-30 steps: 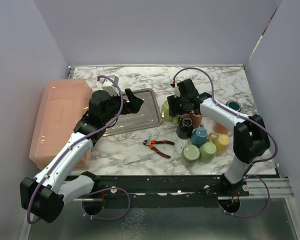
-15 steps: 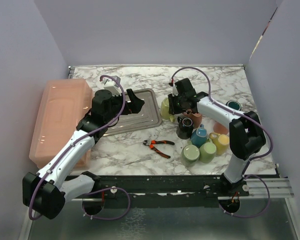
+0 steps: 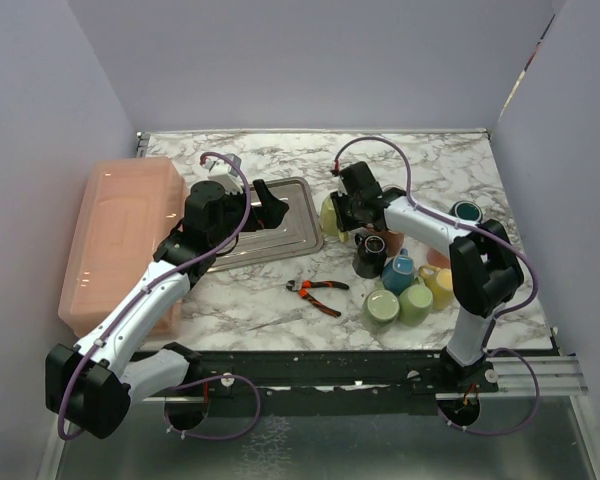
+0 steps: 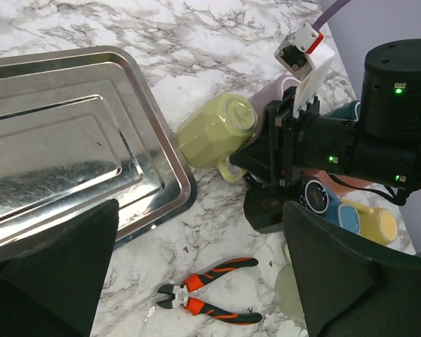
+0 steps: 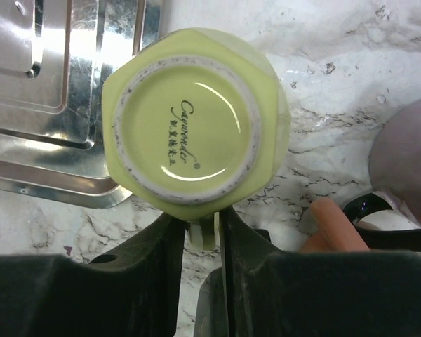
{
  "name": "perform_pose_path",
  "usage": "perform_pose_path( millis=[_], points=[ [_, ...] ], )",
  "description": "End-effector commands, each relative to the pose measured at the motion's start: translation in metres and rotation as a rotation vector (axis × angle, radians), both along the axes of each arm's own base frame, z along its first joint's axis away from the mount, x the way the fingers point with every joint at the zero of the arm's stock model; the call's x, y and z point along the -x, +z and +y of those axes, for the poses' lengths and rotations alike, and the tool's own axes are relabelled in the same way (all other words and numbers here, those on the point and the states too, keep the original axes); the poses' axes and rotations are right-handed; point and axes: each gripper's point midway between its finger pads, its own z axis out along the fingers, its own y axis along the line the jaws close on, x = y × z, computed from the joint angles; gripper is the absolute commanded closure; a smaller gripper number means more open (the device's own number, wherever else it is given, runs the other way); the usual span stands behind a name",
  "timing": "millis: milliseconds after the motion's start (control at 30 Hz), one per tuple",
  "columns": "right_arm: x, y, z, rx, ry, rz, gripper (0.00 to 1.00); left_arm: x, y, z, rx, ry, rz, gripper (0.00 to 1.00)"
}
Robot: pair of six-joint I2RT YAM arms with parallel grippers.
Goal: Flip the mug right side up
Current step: Turn over the cup at the center of the board.
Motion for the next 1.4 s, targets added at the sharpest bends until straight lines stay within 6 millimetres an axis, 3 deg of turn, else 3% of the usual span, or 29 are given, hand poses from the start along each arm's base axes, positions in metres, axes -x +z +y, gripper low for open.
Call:
perform_pose_path(
  millis=[0, 167, 333, 433, 667, 767, 967, 1167, 1200, 1367],
  points=[
    [-0.012, 0.001, 0.006, 0.024, 0.022, -0.071, 0.74, 0.004, -0.005, -0.002, 0.011, -0.012, 0.02, 0.01],
    [-0.015, -0.003, 0.005, 0.039, 0.013, -0.07, 0.79, 0.004, -0.002, -0.002, 0.012, -0.014, 0.013, 0.01],
    [-0.016, -0.012, 0.003, 0.057, -0.012, -0.051, 0.63, 0.003, -0.003, -0.004, 0.011, -0.018, 0.017, 0.01],
    [-0.017, -0.014, 0.002, 0.059, -0.034, -0.051, 0.63, 0.004, -0.004, -0.003, 0.012, -0.015, 0.019, 0.01],
    [-0.026, -0.004, 0.001, 0.04, -0.08, -0.095, 0.95, 0.003, -0.005, -0.002, 0.01, -0.007, 0.021, 0.01],
    [-0.03, 0.01, 0.001, 0.018, -0.096, -0.147, 0.99, 0.003, -0.005, -0.002, 0.011, -0.008, 0.021, 0.01],
    [-0.035, 0.062, 0.008, -0.1, -0.072, -0.31, 0.99, 0.004, -0.005, -0.005, 0.023, -0.02, 0.03, 0.01],
    [-0.02, 0.148, 0.024, -0.319, -0.001, -0.46, 0.99, 0.008, 0.008, -0.009, 0.059, -0.047, -0.006, 0.01],
    [-0.014, 0.171, 0.027, -0.374, 0.02, -0.493, 0.99, 0.01, 0.013, -0.01, 0.071, -0.053, -0.019, 0.01],
    [0.02, 0.244, 0.036, -0.605, 0.098, -0.59, 0.99, 0.022, 0.042, -0.024, 0.177, -0.141, -0.083, 0.01]
  ],
)
